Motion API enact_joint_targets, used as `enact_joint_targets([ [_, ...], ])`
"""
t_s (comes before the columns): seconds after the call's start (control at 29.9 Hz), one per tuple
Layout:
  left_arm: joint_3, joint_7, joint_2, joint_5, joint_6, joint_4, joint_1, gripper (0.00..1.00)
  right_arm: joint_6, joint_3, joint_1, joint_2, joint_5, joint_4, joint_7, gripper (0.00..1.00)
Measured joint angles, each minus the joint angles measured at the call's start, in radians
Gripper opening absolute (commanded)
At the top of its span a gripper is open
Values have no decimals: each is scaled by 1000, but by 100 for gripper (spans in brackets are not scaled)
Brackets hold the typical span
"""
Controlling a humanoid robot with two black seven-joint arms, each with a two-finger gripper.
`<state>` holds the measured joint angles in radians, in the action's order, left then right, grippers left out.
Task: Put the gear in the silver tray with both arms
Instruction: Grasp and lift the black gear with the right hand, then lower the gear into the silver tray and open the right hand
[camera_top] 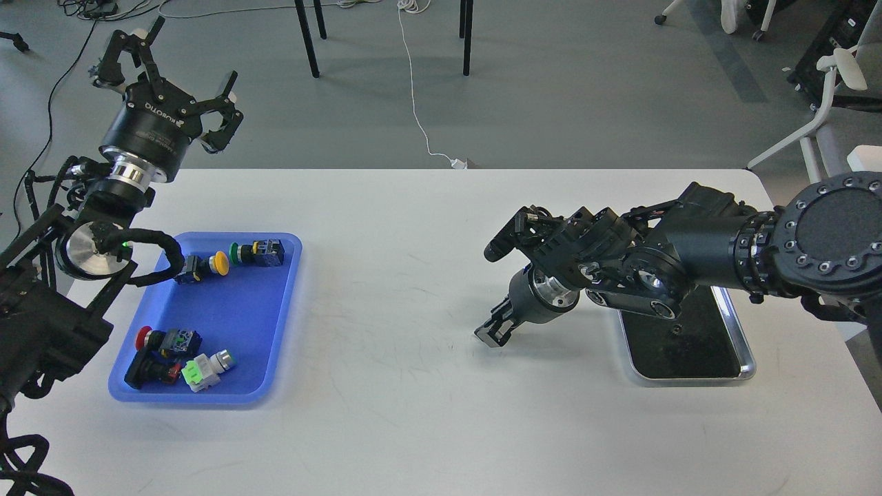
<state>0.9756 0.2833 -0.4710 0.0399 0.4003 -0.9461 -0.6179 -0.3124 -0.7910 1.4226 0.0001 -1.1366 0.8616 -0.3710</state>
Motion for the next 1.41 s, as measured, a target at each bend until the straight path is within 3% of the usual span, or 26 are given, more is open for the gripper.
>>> enact_joint_targets([
  [0.37, 0, 2, -3, 0, 0, 1, 10, 98, 0, -30, 6, 1, -18, 0, -5, 9],
  [0.6, 0, 4, -18, 0, -1, 1, 10, 98, 1, -29, 46, -27, -20, 7, -1, 9],
  [0.87, -1, 4, -23, 0, -2, -1, 13, 98, 3, -27, 133, -203, -53, 23, -3, 9],
  [1.17, -2, 1, -23, 0, -6, -3, 14, 98, 42, -24, 53, -463, -190, 24, -4, 10],
  [1.41, -4, -1, -26, 1, -4, -3, 29, 98, 99, -19, -21, -535, -218, 23, -3, 13],
])
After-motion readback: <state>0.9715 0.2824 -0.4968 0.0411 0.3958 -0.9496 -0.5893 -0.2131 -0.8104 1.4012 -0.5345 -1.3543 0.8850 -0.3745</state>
